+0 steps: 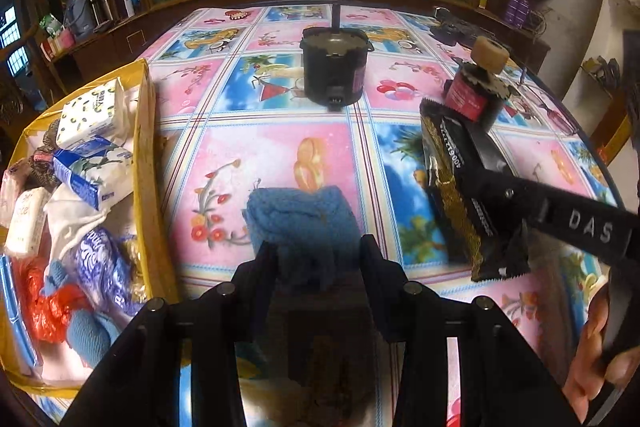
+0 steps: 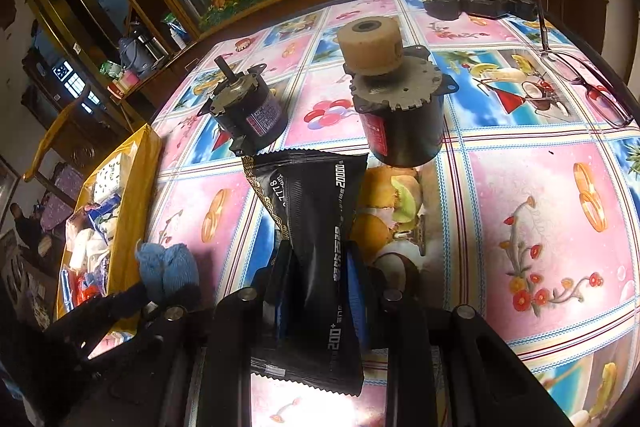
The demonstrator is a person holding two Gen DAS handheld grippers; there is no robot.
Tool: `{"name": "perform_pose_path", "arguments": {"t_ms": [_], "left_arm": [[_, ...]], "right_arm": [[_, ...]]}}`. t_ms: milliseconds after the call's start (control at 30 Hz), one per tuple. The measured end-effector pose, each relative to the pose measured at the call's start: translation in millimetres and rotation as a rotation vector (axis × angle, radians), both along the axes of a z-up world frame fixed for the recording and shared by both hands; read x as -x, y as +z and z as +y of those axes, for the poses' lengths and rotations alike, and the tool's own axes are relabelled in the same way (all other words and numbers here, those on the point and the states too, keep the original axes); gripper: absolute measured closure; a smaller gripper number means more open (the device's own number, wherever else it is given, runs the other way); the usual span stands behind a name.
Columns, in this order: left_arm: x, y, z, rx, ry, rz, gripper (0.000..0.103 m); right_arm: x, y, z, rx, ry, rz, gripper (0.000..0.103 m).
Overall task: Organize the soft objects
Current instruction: 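Carry the black packet and blue knit cloth over the tray with both tools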
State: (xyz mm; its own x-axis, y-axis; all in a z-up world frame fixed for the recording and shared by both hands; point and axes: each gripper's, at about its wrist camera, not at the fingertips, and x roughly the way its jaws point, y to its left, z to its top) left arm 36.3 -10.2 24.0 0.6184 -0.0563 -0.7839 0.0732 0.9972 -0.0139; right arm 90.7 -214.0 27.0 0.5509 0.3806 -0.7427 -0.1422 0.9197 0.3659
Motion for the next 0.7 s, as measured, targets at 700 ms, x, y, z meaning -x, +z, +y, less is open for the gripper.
{"name": "perform_pose_path", "arguments": {"t_ms": [700], "left_arm": [[6, -6, -6, -0.046, -0.019, -0.027, 0.063]], "right_arm": [[4, -5, 13, 0.082, 0.024, -0.015, 0.075]]}}
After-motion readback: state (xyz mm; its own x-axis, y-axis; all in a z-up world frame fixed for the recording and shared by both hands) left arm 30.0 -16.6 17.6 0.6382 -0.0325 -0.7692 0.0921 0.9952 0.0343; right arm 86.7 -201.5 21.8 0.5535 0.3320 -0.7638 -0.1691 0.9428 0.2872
